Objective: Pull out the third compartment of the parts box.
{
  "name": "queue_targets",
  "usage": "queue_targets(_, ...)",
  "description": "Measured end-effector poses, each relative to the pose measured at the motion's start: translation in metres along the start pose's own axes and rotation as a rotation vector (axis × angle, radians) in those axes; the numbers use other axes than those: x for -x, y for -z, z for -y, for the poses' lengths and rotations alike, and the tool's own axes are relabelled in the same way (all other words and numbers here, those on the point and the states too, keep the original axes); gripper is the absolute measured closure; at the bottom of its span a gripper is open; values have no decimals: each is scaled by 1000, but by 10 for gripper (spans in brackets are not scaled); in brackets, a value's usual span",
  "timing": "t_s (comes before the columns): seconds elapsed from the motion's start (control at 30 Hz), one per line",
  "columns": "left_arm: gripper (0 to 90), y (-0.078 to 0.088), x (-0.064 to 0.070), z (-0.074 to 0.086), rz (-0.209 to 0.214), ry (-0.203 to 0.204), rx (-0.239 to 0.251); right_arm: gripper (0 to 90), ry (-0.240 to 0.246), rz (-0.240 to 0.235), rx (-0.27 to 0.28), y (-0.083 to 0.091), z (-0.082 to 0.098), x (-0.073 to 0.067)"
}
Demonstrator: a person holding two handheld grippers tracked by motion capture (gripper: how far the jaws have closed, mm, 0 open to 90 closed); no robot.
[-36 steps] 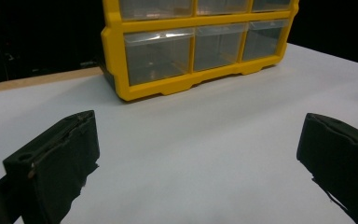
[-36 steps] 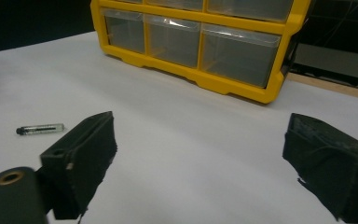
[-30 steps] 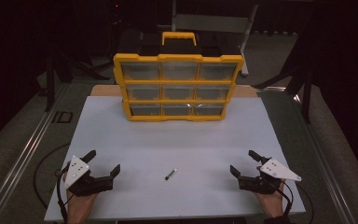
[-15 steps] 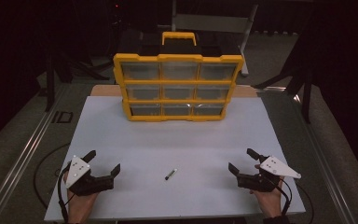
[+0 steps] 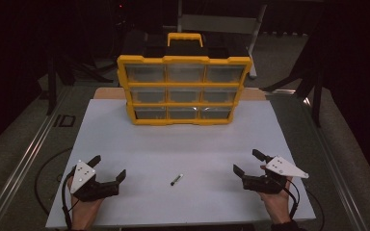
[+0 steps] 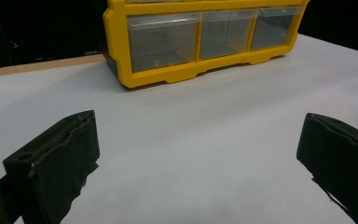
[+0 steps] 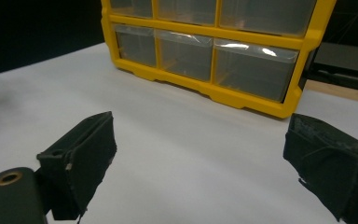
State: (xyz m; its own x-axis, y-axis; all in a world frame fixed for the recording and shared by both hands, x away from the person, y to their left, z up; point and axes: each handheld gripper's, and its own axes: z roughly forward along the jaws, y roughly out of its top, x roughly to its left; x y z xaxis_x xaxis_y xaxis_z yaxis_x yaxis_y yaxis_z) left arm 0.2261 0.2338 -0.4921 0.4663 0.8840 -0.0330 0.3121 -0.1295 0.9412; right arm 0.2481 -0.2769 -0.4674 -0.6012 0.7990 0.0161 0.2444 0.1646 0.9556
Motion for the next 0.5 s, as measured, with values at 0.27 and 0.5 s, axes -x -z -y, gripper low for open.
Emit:
queue_targets(0.27, 0, 2, -1, 0, 0, 2, 7, 89, 33, -15, 21, -11, -17, -5)
queue_targets(0.5, 0, 3, -1, 0, -6, 5, 18, 89, 55, -2, 38, -17, -29, -5)
